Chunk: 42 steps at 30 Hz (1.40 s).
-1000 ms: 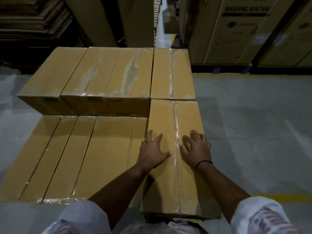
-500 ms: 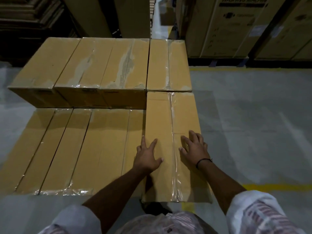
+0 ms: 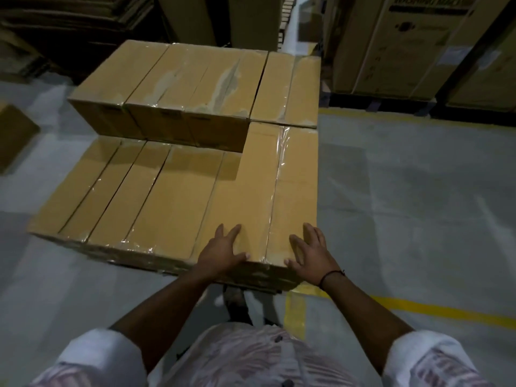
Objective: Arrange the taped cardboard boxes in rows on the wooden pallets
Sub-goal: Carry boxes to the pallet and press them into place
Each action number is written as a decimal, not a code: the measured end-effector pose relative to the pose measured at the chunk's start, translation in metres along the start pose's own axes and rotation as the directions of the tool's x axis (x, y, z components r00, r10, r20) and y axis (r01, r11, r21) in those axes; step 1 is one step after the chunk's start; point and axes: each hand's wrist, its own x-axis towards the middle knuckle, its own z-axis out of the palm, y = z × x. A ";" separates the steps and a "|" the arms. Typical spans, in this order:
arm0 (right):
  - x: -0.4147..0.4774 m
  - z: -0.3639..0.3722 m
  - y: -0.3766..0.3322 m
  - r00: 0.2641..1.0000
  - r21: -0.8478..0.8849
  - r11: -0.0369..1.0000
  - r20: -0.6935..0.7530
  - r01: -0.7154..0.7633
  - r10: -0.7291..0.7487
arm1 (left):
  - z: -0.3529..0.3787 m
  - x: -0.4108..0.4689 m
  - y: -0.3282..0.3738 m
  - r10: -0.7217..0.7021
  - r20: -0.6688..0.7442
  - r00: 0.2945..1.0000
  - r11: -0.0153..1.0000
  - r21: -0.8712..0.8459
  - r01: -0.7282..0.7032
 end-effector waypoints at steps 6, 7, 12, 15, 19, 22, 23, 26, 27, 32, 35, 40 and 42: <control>-0.033 0.014 0.005 0.998 0.033 0.998 0.044 -0.053 0.051 | 0.008 -0.019 0.001 -0.039 -0.014 0.999 0.999 -0.019 0.039; -0.035 0.014 0.005 0.998 0.032 0.998 0.039 -0.054 0.053 | 0.009 -0.021 0.000 -0.041 -0.005 0.999 0.999 -0.016 0.041; -0.035 0.010 0.003 0.999 0.032 0.998 0.020 -0.051 0.051 | 0.008 -0.021 -0.007 0.001 -0.045 0.999 0.999 0.042 0.001; -0.035 0.009 0.002 0.999 0.034 0.998 -0.003 -0.049 0.049 | 0.003 -0.019 -0.007 0.029 -0.073 0.997 0.999 0.042 -0.026; -0.032 0.007 -0.002 0.998 0.043 0.998 -0.037 -0.047 0.048 | -0.006 -0.014 -0.012 0.062 -0.097 0.993 0.997 0.044 -0.058; -0.031 0.007 -0.005 0.998 0.049 0.997 -0.036 -0.053 0.055 | -0.007 -0.012 -0.016 0.075 -0.107 0.991 0.997 0.043 -0.071; -0.031 0.007 -0.006 0.998 0.049 0.997 -0.037 -0.058 0.060 | -0.007 -0.011 -0.017 0.082 -0.110 0.991 0.996 0.045 -0.078; -0.032 0.007 -0.008 0.996 0.044 0.996 -0.037 -0.084 0.086 | -0.005 -0.009 -0.018 0.087 -0.119 0.989 0.996 0.044 -0.083; -0.032 0.006 -0.009 0.995 0.039 0.995 -0.035 -0.090 0.092 | -0.004 -0.009 -0.020 0.085 -0.122 0.989 0.996 0.040 -0.081; -0.032 0.009 -0.014 0.994 0.027 0.995 -0.036 -0.099 0.100 | -0.001 -0.007 -0.026 0.089 -0.115 0.989 0.996 0.016 -0.088; -0.034 0.010 -0.016 0.993 0.013 0.994 -0.038 -0.110 0.111 | 0.000 -0.007 -0.027 0.091 -0.125 0.988 0.996 0.014 -0.090; -0.032 0.007 -0.019 0.989 0.031 0.992 -0.080 -0.126 0.128 | -0.004 -0.006 -0.031 0.133 -0.141 0.981 0.991 0.018 -0.132; -0.029 0.007 -0.021 0.986 0.036 0.988 -0.071 -0.149 0.151 | -0.005 -0.006 -0.029 0.128 -0.125 0.984 0.992 0.015 -0.127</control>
